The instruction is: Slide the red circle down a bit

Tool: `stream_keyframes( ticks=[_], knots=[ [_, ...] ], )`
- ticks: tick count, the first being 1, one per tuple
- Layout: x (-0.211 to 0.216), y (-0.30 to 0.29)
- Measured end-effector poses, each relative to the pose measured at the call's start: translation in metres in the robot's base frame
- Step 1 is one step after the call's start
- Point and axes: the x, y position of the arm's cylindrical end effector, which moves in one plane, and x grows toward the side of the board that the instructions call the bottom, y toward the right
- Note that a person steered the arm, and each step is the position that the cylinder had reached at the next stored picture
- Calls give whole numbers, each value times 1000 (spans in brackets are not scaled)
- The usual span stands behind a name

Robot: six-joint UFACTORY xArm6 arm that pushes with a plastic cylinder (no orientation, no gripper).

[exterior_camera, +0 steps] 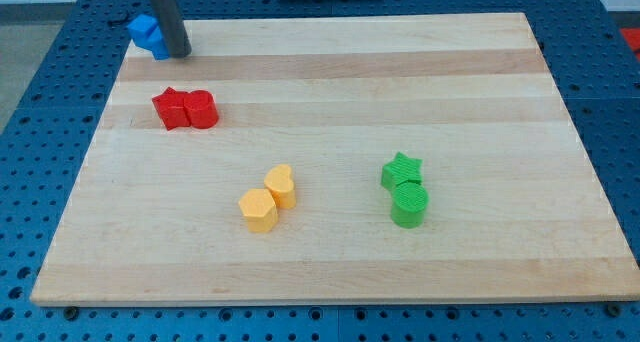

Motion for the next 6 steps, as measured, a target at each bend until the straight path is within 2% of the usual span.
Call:
stream_keyframes(
  ticks=[1, 3, 5, 6],
  knots=[
    [0, -18],
    [16, 48],
    [116, 96],
    [159, 101]
  ],
)
